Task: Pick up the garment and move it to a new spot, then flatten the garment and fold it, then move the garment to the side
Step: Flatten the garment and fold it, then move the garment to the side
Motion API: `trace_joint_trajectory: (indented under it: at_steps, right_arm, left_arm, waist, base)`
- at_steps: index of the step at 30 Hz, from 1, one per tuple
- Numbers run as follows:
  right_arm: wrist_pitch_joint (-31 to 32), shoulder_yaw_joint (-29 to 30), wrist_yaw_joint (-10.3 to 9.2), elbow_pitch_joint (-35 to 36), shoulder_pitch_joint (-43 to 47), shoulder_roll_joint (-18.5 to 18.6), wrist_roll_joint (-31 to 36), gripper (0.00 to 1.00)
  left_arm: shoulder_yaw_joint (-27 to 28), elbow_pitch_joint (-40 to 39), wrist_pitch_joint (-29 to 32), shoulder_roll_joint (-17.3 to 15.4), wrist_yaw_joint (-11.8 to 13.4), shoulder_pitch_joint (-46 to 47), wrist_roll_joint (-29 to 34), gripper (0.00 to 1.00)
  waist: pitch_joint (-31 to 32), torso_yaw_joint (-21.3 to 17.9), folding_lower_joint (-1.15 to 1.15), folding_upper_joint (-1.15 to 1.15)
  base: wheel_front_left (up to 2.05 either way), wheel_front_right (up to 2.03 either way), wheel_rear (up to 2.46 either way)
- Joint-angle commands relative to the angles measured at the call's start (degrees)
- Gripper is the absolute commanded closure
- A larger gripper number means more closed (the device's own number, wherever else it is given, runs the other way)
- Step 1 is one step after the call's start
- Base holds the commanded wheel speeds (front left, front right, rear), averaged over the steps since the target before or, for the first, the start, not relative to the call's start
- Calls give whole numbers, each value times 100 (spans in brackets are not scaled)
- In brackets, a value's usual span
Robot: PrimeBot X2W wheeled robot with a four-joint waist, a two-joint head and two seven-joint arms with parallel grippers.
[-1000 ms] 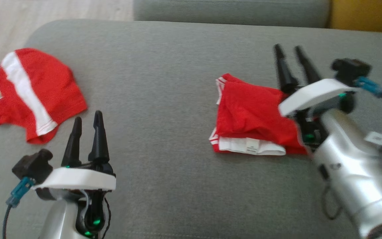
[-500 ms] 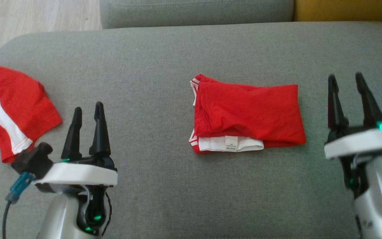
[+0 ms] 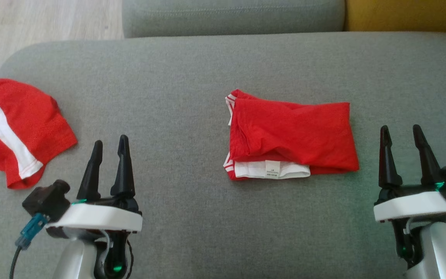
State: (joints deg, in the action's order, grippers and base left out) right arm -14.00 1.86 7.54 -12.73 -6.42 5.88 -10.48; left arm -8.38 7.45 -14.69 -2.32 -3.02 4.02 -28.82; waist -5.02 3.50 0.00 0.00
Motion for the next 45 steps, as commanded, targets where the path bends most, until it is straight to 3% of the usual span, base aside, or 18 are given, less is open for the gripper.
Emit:
trace_joint_trajectory:
  at_steps: [1,8,22,23,24,29,34,38,45]
  right_arm:
    - [98,-102,-5,211,-222,-4,70,0]
    - [604,5,-5,-102,-552,-109,-90,0]
    - [1295,204,-5,-1489,-1378,-282,-557,1]
    - [1309,179,-5,-1595,-1420,-285,-540,69]
    - [1300,156,-5,-1692,-1457,-286,-468,100]
    - [963,104,-5,-1975,-1636,-142,379,100]
    - [687,-83,-5,-1816,-1896,200,1063,100]
    - [705,-288,-5,-1483,-2215,794,1320,100]
    - [991,-368,-5,-1215,-2662,2240,1039,100]
  left_arm:
    - [153,-217,-30,-55,6,253,14,0]
    - [21,-180,-30,-55,-4,394,32,0]
    - [-169,-90,-30,-55,-1,765,6,0]
    - [-166,-85,-30,-55,1,769,9,0]
    - [-164,-77,-30,-55,3,769,16,0]
    - [-123,-55,-30,-55,22,748,30,0]
    - [-99,-78,-30,-55,-13,780,97,0]
    - [-51,-140,-30,-55,-19,915,86,0]
    - [-121,-143,-30,-55,-86,1238,208,0]
  waist:
    - [-98,31,0,0]
    - [-472,120,0,0]
    - [-1020,400,0,0]
    - [-1029,398,0,0]
    - [-1031,389,0,0]
    - [-969,239,0,0]
    - [-992,-69,0,0]
    - [-1195,-360,0,0]
    - [-1677,-731,0,0]
  base:
    - [0,0,0]
    - [0,0,0]
    - [0,0,0]
    - [0,0,0]
    - [0,0,0]
    - [0,0,0]
    - [0,0,0]
    - [0,0,0]
    - [0,0,0]
